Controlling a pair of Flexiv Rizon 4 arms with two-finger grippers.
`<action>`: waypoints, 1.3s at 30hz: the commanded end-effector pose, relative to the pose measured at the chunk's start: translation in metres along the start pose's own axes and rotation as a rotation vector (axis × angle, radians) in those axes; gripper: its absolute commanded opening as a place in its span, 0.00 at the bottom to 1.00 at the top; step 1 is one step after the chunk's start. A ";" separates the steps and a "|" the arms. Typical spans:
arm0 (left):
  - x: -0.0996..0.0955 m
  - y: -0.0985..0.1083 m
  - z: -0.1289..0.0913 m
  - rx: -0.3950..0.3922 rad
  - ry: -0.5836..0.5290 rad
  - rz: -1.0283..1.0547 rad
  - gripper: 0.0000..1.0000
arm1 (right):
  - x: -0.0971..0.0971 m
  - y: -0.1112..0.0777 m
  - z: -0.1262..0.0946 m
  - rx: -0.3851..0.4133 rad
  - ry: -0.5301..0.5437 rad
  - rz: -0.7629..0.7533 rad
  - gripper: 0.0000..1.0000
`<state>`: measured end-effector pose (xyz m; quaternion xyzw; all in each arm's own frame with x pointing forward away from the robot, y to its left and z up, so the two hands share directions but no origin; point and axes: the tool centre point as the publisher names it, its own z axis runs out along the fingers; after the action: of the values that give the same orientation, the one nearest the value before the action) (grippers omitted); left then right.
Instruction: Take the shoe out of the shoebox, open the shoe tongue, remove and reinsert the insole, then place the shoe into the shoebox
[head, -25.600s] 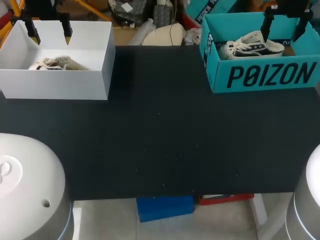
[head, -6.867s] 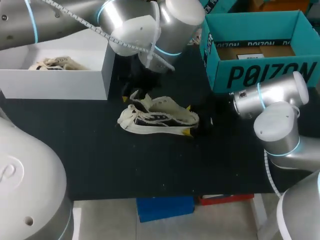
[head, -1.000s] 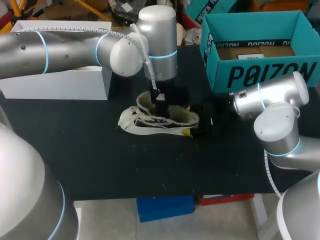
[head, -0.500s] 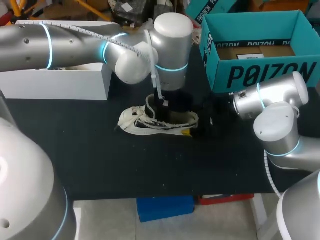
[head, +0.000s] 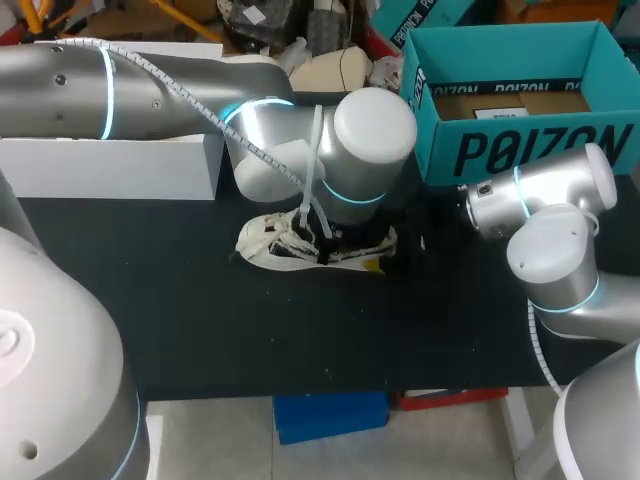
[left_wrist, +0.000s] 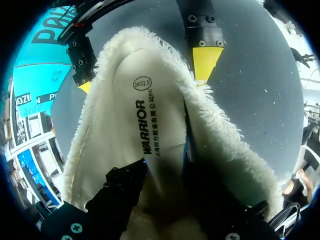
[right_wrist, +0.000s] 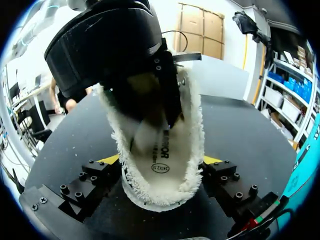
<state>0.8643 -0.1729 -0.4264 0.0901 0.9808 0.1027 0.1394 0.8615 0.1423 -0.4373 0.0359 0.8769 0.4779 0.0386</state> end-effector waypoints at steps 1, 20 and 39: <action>0.002 -0.006 0.045 -0.020 -0.138 -0.051 0.44 | 0.000 -0.003 0.002 0.001 -0.001 0.002 0.00; -0.031 -0.001 0.036 0.063 -0.195 -0.215 0.00 | 0.000 -0.003 0.002 0.001 -0.001 0.002 0.00; -0.034 0.029 -0.040 0.214 -0.110 -0.210 0.00 | 0.000 -0.003 0.002 0.001 -0.001 0.002 0.00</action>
<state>0.8931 -0.1730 -0.3965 0.0033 0.9814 -0.0046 0.1918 0.8655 0.1411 -0.4371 0.0378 0.8765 0.4782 0.0398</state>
